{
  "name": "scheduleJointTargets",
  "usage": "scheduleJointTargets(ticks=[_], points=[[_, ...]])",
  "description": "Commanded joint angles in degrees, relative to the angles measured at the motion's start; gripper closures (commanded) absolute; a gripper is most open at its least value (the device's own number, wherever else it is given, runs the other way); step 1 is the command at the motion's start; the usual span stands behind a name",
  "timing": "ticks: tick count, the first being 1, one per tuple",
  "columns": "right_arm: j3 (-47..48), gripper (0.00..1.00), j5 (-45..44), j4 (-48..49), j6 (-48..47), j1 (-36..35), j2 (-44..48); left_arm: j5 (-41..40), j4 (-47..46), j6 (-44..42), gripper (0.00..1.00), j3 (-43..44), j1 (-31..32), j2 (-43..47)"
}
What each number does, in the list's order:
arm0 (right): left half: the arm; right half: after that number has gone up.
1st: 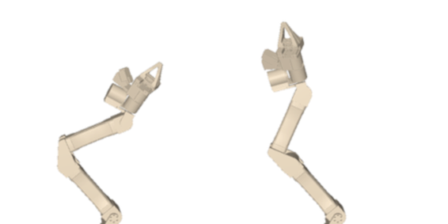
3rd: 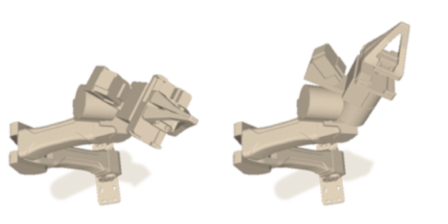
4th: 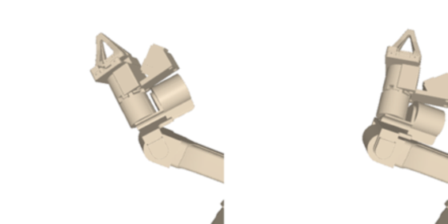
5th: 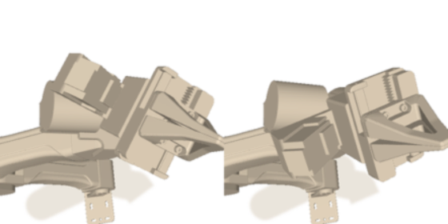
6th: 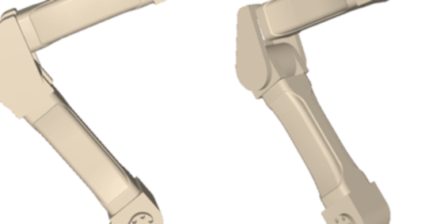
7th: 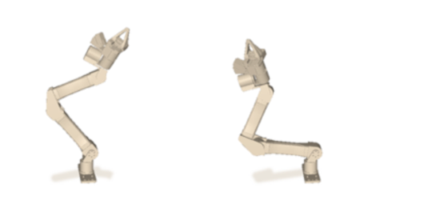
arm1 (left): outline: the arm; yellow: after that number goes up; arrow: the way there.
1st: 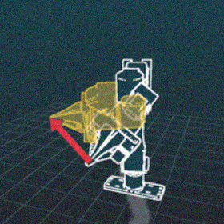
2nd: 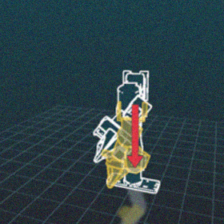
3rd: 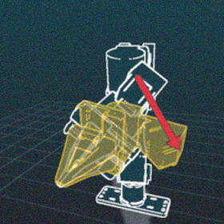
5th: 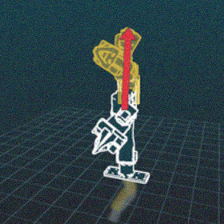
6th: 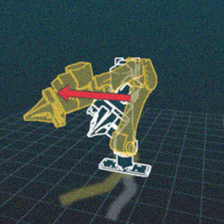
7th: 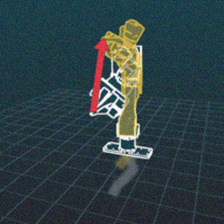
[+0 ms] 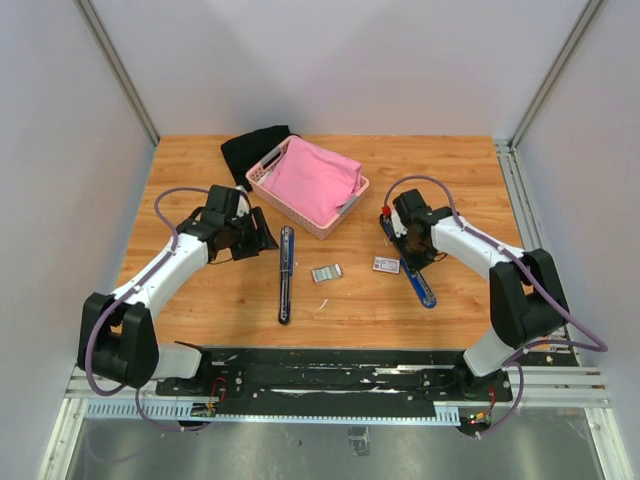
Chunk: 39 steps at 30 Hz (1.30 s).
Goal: Load the staples into the stapler
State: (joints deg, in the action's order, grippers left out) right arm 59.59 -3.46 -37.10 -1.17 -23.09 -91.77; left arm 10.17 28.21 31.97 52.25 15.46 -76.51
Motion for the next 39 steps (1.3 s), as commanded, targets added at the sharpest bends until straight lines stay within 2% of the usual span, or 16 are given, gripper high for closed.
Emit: scheduleJointTargets(ticks=[1,8,14,17,23,39], points=[[2.6,0.74,1.1,-2.7,2.7,1.0,3.3,-0.4,-2.2,0.0,0.36,-0.6,-0.7,3.5],[0.2,0.55,4.8,-3.5,8.3,3.8,8.1,-1.0,-2.0,0.2,0.26,-1.0,-0.6,5.7],[-4.0,0.41,2.9,-4.4,12.7,6.1,11.1,-1.7,-2.4,-0.6,0.15,-1.9,-0.6,9.9],[-5.9,0.41,2.0,-4.3,14.4,6.3,11.7,-3.1,-2.5,-0.7,0.11,-2.5,-0.6,13.0],[-9.3,0.43,2.5,-2.5,15.5,6.1,11.8,-4.4,-1.1,-1.7,0.10,-2.9,-0.6,16.9],[-9.6,0.48,0.5,-2.2,18.9,-0.1,10.6,-4.3,-2.4,0.2,0.10,-4.1,-0.7,18.2]])
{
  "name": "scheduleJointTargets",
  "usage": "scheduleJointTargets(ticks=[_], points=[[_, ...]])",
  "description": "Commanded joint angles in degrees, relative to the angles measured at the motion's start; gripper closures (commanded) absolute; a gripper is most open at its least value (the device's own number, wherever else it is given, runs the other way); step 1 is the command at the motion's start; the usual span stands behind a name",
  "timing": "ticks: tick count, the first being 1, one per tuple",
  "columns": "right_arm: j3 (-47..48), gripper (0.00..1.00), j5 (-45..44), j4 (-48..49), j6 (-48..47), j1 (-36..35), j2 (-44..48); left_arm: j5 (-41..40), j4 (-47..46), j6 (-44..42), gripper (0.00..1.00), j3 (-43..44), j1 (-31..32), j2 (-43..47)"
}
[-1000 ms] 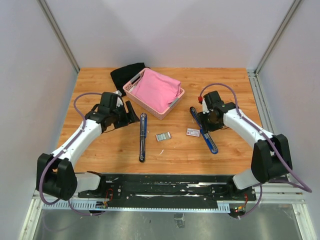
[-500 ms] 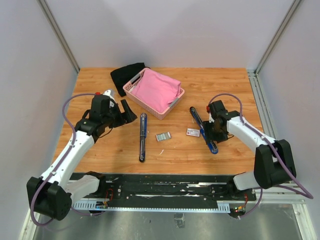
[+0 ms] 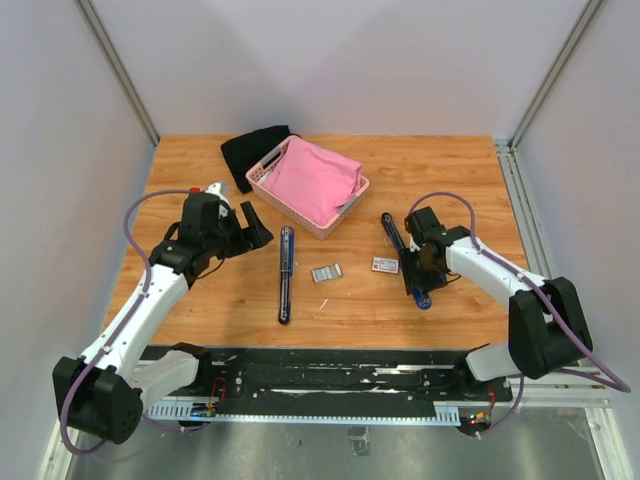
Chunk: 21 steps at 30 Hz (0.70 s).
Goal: Load the staples into the stapler
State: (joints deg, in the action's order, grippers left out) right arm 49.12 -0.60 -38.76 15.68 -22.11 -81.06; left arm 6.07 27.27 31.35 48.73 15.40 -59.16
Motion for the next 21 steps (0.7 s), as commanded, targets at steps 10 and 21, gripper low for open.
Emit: scheduleJointTargets(ticks=[10,21], points=[[17.9,0.48,-16.1,-15.3,5.6,-1.8,0.2,-5.3,4.2,-2.4,0.10,6.6,0.1,1.0],[21.0,0.57,-28.1,-11.6,-6.3,-7.1,-2.2,-9.5,-4.5,5.1,0.11,3.3,0.5,-1.9]])
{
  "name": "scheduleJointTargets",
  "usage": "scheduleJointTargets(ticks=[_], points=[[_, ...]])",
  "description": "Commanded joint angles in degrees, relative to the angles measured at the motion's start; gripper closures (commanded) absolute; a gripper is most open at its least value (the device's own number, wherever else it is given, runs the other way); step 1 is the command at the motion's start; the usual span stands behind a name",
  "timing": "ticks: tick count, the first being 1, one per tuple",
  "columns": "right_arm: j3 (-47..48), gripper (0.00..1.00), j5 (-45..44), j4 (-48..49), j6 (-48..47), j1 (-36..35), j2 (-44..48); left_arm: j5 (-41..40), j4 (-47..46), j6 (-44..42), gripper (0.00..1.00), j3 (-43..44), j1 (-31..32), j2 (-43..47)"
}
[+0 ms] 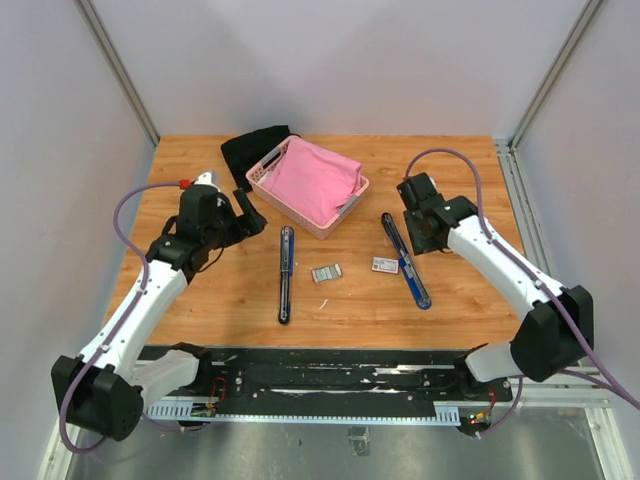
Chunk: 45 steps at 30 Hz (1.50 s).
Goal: Load the staples into the stapler
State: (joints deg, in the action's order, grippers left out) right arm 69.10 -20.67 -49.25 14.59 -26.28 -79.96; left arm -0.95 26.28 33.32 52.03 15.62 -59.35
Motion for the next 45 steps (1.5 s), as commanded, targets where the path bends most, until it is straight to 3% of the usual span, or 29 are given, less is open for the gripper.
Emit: scheduleJointTargets(ticks=[1,7,13,24,34,45], points=[[3.2,0.59,-8.9,-3.7,-3.8,-3.2,-5.5,-1.3,-4.1,2.6,0.11,0.4,0.3,-2.0],[11.4,0.60,-10.2,-9.0,0.4,-8.1,-15.4,-1.8,-2.0,-3.3,0.10,4.1,0.3,-3.5],[10.5,0.59,-10.5,-7.9,4.0,-13.1,-21.8,0.1,-4.5,-3.7,0.09,1.9,0.3,-0.6],[3.6,0.58,-16.9,-5.2,6.8,-15.0,-22.0,1.3,-4.5,-1.0,0.09,-4.0,0.3,3.0],[3.5,0.61,-16.2,-2.8,6.9,-17.1,-25.8,0.8,-1.7,-0.9,0.08,-3.2,0.3,2.9],[4.8,0.67,-21.8,-4.2,7.8,-18.9,-31.3,-0.5,-0.8,0.0,0.08,-4.2,0.3,5.1]])
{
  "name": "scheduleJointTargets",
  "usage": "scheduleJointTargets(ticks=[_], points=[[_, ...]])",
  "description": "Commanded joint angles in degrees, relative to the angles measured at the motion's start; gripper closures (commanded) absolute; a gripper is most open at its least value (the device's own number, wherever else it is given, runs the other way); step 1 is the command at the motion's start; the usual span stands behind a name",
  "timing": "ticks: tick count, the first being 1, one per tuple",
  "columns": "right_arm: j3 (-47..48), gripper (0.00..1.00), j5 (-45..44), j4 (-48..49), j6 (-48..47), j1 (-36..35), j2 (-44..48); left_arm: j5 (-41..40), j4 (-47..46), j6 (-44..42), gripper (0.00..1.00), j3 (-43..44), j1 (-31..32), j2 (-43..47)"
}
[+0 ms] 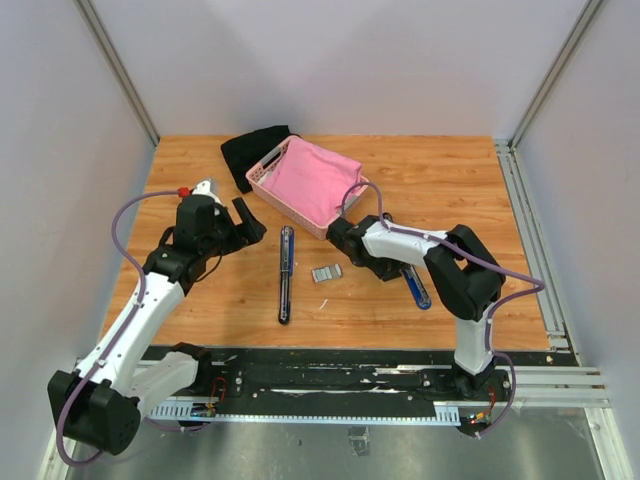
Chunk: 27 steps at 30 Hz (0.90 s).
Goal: Load the staples into the stapler
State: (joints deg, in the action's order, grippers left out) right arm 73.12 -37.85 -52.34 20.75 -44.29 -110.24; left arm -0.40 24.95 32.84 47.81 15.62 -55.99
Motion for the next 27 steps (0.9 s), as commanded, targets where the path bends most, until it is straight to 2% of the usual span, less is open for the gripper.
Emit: scheduleJointTargets(ticks=[1,14,27], points=[[0.8,0.67,-5.1,-1.1,1.7,-1.0,-1.2,-1.1,0.5,0.5,0.08,-0.2,0.3,2.0],[1.5,0.69,-8.6,-0.7,1.4,-1.3,-4.7,-1.3,0.8,0.9,0.08,-0.8,0.3,2.8],[2.1,0.78,-10.0,-1.1,1.6,-1.2,-5.3,-1.6,0.9,1.1,0.08,-1.0,0.3,3.2]])
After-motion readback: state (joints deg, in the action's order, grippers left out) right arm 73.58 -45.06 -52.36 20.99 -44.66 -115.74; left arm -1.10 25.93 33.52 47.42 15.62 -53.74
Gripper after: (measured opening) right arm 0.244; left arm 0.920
